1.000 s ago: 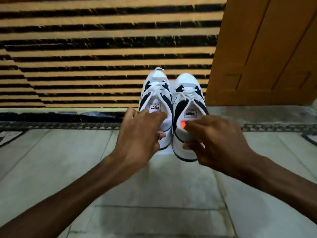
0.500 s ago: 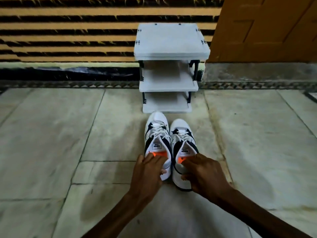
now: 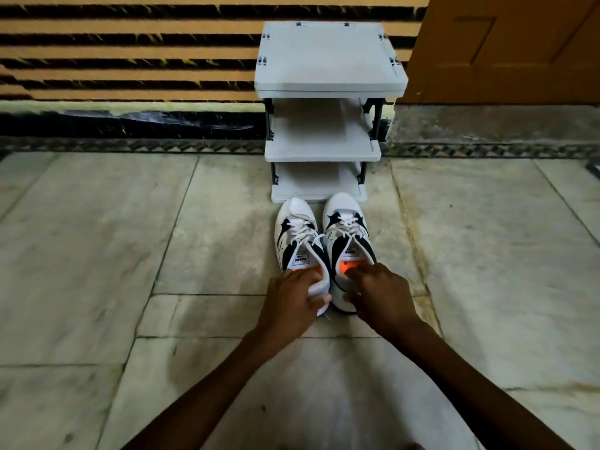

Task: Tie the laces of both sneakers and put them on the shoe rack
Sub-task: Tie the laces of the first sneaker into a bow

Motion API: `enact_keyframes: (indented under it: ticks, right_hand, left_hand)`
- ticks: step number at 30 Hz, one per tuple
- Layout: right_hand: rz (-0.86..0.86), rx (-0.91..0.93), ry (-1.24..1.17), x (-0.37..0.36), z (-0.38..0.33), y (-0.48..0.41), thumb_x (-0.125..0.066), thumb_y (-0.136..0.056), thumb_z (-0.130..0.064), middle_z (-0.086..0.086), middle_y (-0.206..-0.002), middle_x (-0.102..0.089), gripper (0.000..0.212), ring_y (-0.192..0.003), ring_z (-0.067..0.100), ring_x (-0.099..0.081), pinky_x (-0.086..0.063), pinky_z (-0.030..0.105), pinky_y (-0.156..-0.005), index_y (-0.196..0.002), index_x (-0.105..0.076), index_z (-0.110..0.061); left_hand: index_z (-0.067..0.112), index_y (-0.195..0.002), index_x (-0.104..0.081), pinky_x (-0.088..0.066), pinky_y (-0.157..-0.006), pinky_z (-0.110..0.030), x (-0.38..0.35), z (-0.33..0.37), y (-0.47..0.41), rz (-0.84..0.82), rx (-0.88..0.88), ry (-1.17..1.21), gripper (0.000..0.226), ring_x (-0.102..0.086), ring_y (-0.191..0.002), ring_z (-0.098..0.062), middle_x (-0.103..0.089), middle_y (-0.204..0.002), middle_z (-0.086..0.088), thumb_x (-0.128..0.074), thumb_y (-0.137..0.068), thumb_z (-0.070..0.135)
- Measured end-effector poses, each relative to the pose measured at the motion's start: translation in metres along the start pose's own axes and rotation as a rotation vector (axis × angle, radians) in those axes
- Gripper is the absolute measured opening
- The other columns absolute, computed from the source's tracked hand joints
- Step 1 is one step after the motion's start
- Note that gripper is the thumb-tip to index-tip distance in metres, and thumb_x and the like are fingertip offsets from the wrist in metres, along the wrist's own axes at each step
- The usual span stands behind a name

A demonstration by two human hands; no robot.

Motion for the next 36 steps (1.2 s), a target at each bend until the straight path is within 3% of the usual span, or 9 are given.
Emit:
enact_keyframes:
  ticks: [3, 6, 9, 13, 19, 23, 26, 29, 36]
  right_hand:
    - [0.003, -0.102, -0.272, 0.019, 0.005, -0.01, -0.065, -0.081, -0.049, -0.001, -0.113, -0.067, 0.032, -0.102, 0.029, -0.064, -0.05, 0.034, -0.074, -0.104, -0.068, -0.026]
    - [0.074, -0.116, -0.406, 0.031, 0.003, -0.042, -0.061, -0.085, -0.048, 0.0, -0.082, -0.072, 0.028, -0.082, 0.025, -0.067, -0.047, 0.03, -0.064, -0.081, -0.069, -0.022]
    - [-0.022, -0.103, -0.452, 0.021, -0.008, -0.08, -0.063, -0.086, -0.042, 0.004, -0.067, -0.065, 0.035, -0.069, 0.022, -0.061, -0.042, 0.029, -0.058, -0.064, -0.062, -0.015]
    - [-0.172, -0.024, -0.325, -0.004, -0.016, -0.087, -0.068, -0.079, -0.048, 0.008, -0.08, -0.064, 0.034, -0.082, 0.028, -0.063, -0.041, 0.029, -0.063, -0.069, -0.058, -0.017]
    - [0.219, -0.004, -0.046, -0.029, -0.013, -0.039, -0.039, -0.093, -0.046, 0.005, -0.115, -0.064, 0.042, -0.109, 0.032, -0.053, -0.042, 0.042, -0.089, -0.108, -0.068, -0.019]
    - [0.266, -0.082, 0.049, -0.026, -0.003, -0.035, -0.051, -0.088, -0.036, 0.005, -0.13, -0.061, 0.029, -0.127, 0.038, -0.045, -0.035, 0.053, -0.095, -0.107, -0.067, -0.022]
    - [0.167, -0.149, 0.048, -0.028, 0.006, -0.036, -0.061, -0.081, -0.036, 0.003, -0.142, -0.051, 0.035, -0.131, 0.044, -0.041, -0.04, 0.06, -0.093, -0.114, -0.064, -0.025]
    - [0.059, -0.219, 0.04, -0.032, 0.02, -0.04, -0.068, -0.077, -0.028, 0.0, -0.148, -0.043, 0.046, -0.13, 0.042, -0.041, -0.049, 0.057, -0.087, -0.123, -0.061, -0.026]
    - [-0.028, -0.34, 0.069, -0.029, 0.044, -0.039, -0.066, -0.079, -0.025, 0.001, -0.147, -0.041, 0.044, -0.125, 0.043, -0.043, -0.049, 0.056, -0.083, -0.123, -0.061, -0.022]
  left_hand:
    - [0.019, -0.09, -0.069, -0.053, -0.077, -0.042, 0.024, -0.015, -0.01, 0.141, 0.103, 0.302, 0.014, -0.063, -0.082, -0.014, -0.067, -0.088, 0.006, -0.066, -0.08, 0.028]
    - [0.017, -0.103, -0.062, -0.051, -0.082, -0.036, 0.04, -0.029, -0.028, 0.246, 0.2, 0.183, 0.027, -0.062, -0.093, -0.016, -0.061, -0.101, -0.001, -0.071, -0.081, 0.029]
    - [0.017, -0.114, -0.057, -0.049, -0.082, -0.033, 0.041, -0.035, -0.05, 0.17, 0.224, 0.143, 0.043, -0.059, -0.1, -0.017, -0.056, -0.111, -0.004, -0.075, -0.078, 0.033]
    - [0.019, -0.103, -0.067, -0.054, -0.079, -0.036, 0.041, -0.038, -0.06, 0.123, 0.192, 0.1, 0.026, -0.066, -0.093, -0.02, -0.065, -0.104, -0.003, -0.073, -0.079, 0.026]
    - [0.022, -0.101, -0.068, -0.055, -0.074, -0.042, 0.036, -0.039, -0.054, 0.236, 0.184, 0.048, 0.023, -0.067, -0.087, -0.026, -0.065, -0.103, -0.002, -0.066, -0.078, 0.02]
    - [0.022, -0.117, -0.059, -0.052, -0.077, -0.042, 0.03, -0.027, -0.049, 0.194, 0.18, -0.089, 0.04, -0.062, -0.099, -0.031, -0.058, -0.113, -0.004, -0.067, -0.078, 0.019]
    - [0.026, -0.124, -0.054, -0.05, -0.075, -0.041, 0.028, -0.028, -0.045, 0.201, 0.186, -0.145, 0.051, -0.063, -0.099, -0.032, -0.056, -0.114, -0.004, -0.067, -0.077, 0.012]
    - [0.026, -0.112, -0.063, -0.05, -0.072, -0.036, 0.038, -0.032, -0.043, 0.288, 0.157, -0.114, 0.041, -0.066, -0.089, -0.028, -0.062, -0.106, 0.0, -0.068, -0.076, 0.008]
    - [0.024, -0.104, -0.066, -0.054, -0.073, -0.039, 0.046, -0.046, -0.032, 0.358, 0.193, -0.022, 0.031, -0.068, -0.082, -0.025, -0.065, -0.1, 0.002, -0.069, -0.076, 0.011]
Point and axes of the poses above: each hand's wrist, its own y-axis away from the middle knuckle, its own x-axis out of the back of the hand, z = x × y, the point moved 4 cm from there along -y, towards the middle knuckle
